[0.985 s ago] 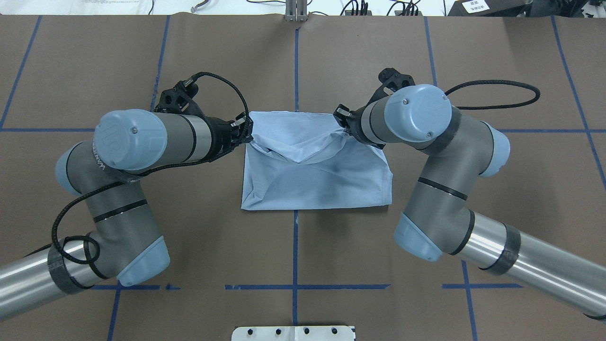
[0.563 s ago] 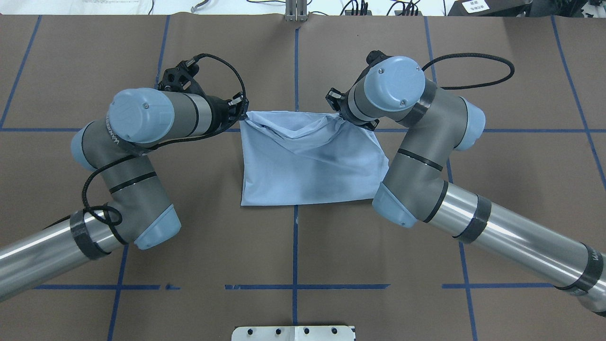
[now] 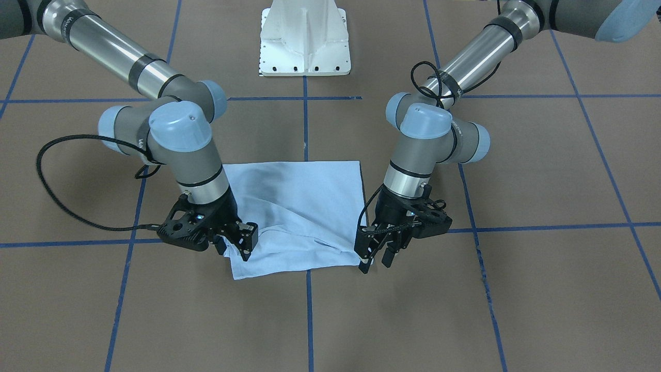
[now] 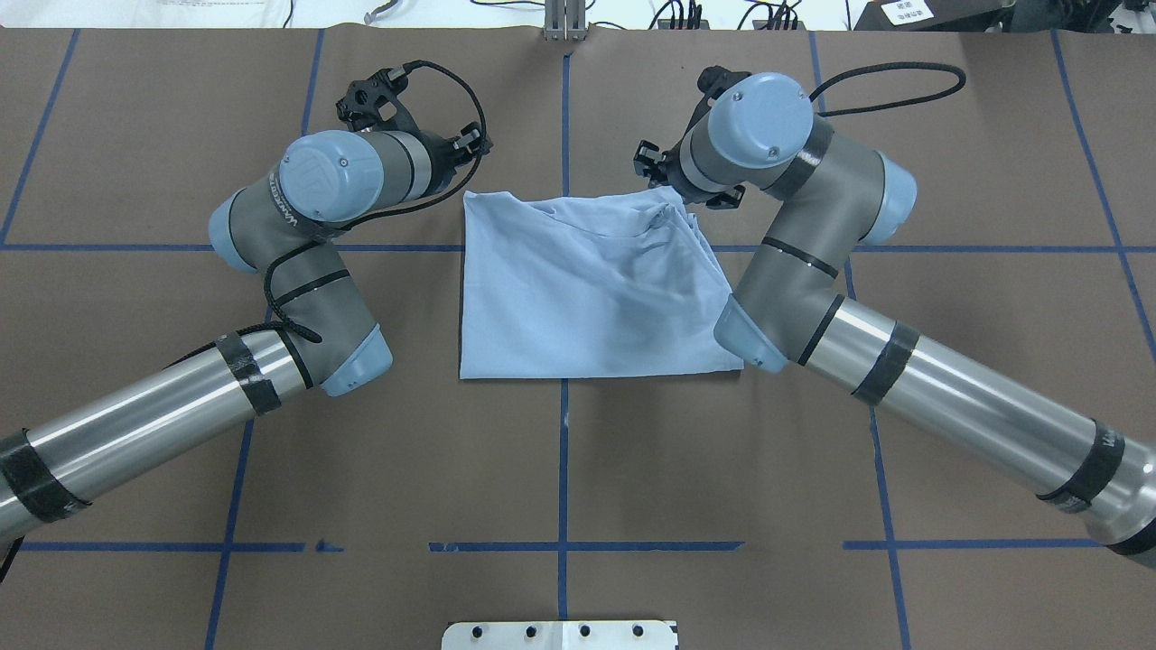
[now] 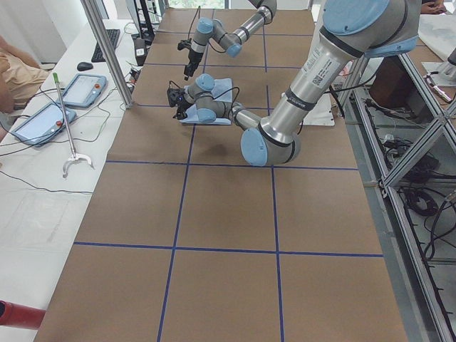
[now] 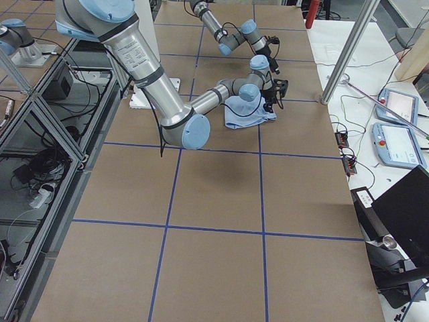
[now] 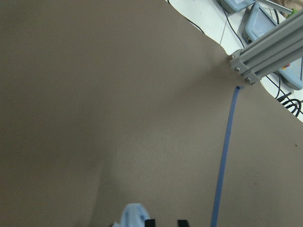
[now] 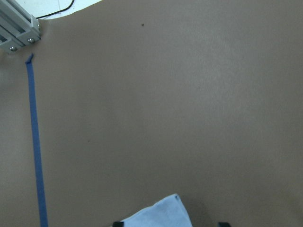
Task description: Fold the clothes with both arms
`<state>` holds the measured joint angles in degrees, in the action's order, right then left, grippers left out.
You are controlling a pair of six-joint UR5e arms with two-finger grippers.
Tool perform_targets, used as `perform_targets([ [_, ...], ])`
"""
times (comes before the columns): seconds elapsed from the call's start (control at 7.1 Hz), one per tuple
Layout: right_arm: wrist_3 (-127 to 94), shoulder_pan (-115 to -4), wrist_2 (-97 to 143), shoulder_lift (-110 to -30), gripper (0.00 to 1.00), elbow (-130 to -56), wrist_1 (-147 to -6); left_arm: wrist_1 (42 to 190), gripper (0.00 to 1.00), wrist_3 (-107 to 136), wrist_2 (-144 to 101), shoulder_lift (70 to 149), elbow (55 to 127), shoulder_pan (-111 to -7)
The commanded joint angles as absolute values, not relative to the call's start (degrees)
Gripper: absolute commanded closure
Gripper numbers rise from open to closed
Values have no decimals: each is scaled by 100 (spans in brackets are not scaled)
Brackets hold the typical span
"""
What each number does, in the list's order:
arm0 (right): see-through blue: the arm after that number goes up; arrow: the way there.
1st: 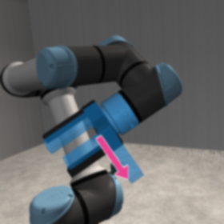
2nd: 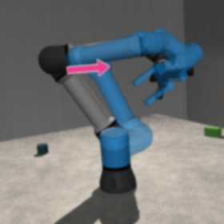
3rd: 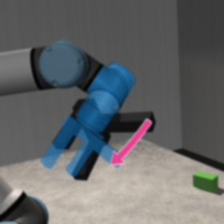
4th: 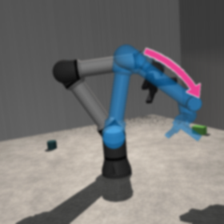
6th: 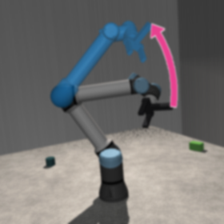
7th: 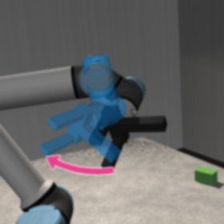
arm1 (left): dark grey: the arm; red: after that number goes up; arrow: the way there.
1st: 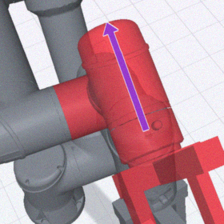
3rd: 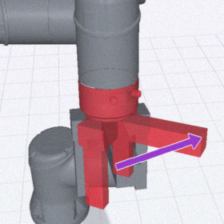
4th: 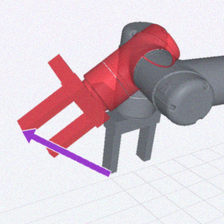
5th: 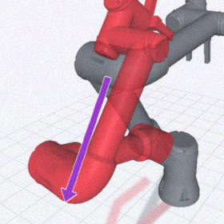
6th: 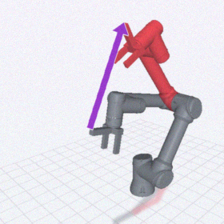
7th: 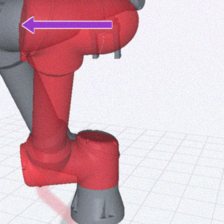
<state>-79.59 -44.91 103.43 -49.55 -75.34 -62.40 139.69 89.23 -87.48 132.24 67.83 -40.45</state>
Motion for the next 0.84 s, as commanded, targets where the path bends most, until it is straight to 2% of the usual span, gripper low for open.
perform_targets([
  [0.0,-7471,-4850,10704,-5141,0,-7575,-6143,13992,0,8719,-8937,12879,7160,-4157],
  [0.28,-5925,-5603,11675,-5823,0,-7830,-6126,13922,0,6979,-9675,12019,8037,-4577],
  [0.7,-2797,-7078,12906,-7404,0,-8086,-6301,13861,0,4298,-11569,10824,8367,-6015],
])
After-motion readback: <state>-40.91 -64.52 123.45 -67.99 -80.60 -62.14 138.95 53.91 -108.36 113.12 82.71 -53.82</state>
